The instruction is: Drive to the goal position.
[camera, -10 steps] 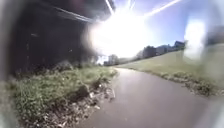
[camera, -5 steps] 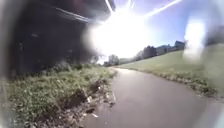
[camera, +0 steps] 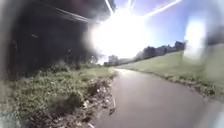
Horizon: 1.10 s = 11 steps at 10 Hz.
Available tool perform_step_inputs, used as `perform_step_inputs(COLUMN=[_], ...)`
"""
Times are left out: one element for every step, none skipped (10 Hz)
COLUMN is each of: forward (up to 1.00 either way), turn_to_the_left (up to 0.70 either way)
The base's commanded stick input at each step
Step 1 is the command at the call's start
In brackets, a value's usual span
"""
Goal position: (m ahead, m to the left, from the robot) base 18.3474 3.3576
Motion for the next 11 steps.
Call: perform_step_inputs(forward=[0.45, 0.45, 0.45, 0.45, 0.45, 0.45, 0.45, 0.45, 0.45, 0.45, 0.45], turn_to_the_left=[-0.27, -0.27, -0.27, -0.27, -0.27, -0.27, -0.27, -0.27, -0.27, -0.27, -0.27])
